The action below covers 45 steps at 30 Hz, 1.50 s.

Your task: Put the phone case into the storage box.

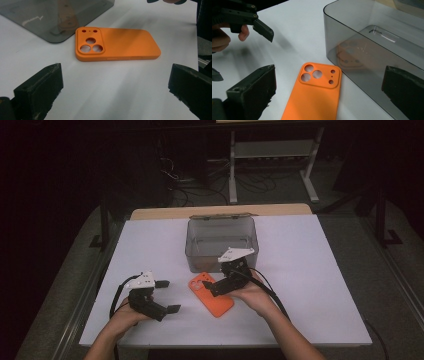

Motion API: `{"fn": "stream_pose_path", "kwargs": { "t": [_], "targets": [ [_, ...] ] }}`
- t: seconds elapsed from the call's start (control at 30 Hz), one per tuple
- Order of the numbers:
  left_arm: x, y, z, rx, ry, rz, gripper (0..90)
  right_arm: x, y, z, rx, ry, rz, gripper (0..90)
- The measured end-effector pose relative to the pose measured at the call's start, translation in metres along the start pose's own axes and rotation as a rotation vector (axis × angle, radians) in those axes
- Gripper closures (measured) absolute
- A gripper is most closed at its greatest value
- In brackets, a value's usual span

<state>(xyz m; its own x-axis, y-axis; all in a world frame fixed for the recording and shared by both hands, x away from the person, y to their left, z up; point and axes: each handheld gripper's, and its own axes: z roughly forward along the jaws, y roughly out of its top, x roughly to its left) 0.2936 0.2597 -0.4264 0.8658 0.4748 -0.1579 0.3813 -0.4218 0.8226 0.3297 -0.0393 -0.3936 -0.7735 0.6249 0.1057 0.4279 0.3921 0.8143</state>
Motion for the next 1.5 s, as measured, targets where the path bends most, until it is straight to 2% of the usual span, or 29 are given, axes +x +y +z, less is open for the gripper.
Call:
{"fn": "stream_pose_path", "kwargs": {
  "t": [0.1, 0.3, 0.7, 0.97, 1.13, 1.5],
  "targets": [
    [0.000, 0.000, 0.000, 0.000, -0.001, -0.002, 0.0, 0.003, -0.001, 0.002, 0.013, -0.023, -0.009, 0.0],
    [-0.001, 0.000, 0.000, 0.000, -0.002, 0.000, 0.0, 0.006, -0.003, 0.005, 0.049, -0.035, -0.016, 0.0],
    [0.000, 0.000, 0.000, 0.003, -0.001, 0.003, 0.0, 0.008, -0.008, 0.008, 0.114, -0.030, -0.016, 0.0],
    [-0.001, 0.000, 0.000, 0.004, -0.003, 0.003, 0.0, 0.008, -0.014, 0.010, 0.128, -0.022, -0.010, 0.0],
    [-0.001, 0.000, 0.001, 0.007, -0.003, 0.005, 0.0, 0.010, -0.018, 0.013, 0.162, -0.017, -0.002, 0.0],
    [-0.002, 0.000, 0.001, 0.009, -0.004, 0.008, 0.0, 0.014, -0.023, 0.018, 0.196, -0.002, -0.008, 0.0]
  ]
}}
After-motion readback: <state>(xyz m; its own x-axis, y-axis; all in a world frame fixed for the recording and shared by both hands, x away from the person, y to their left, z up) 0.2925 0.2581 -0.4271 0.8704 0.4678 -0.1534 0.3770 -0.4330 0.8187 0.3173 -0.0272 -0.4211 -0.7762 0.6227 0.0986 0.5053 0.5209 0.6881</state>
